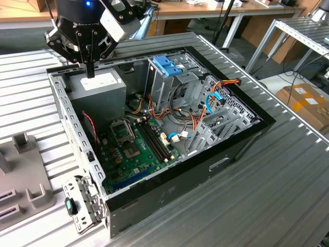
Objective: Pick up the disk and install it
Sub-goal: 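Reach for the disk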
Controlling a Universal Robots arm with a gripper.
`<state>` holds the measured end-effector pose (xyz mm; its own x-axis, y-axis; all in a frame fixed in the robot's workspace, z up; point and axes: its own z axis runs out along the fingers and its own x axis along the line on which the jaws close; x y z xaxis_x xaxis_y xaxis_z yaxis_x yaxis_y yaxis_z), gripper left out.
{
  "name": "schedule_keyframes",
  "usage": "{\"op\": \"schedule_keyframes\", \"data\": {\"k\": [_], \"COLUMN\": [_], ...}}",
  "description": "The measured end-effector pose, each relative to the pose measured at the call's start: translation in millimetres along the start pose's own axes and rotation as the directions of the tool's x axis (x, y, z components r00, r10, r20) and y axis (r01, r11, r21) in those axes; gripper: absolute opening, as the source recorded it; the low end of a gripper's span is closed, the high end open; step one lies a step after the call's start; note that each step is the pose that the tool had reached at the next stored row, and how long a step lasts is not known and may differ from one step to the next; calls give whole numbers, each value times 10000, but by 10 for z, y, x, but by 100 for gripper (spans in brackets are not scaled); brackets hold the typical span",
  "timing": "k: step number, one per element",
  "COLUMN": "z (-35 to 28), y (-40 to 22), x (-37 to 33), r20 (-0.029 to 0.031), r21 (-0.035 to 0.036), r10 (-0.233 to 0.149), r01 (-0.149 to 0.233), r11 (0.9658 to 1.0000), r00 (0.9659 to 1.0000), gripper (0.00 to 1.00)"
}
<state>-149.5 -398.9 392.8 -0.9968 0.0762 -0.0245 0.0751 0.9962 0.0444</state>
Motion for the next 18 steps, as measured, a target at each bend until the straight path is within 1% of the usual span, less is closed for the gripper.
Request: {"op": "schedule_keyframes", "data": {"k": [9, 18], "z": [0, 1], "y": [-3, -8], "x": [38, 108], "r20": [0, 0], "r21": [0, 0], "r10": [0, 0], "r01": [0, 0], "r11": [10000, 10000], "r00": [10000, 10000], "gripper": [11, 11]}}
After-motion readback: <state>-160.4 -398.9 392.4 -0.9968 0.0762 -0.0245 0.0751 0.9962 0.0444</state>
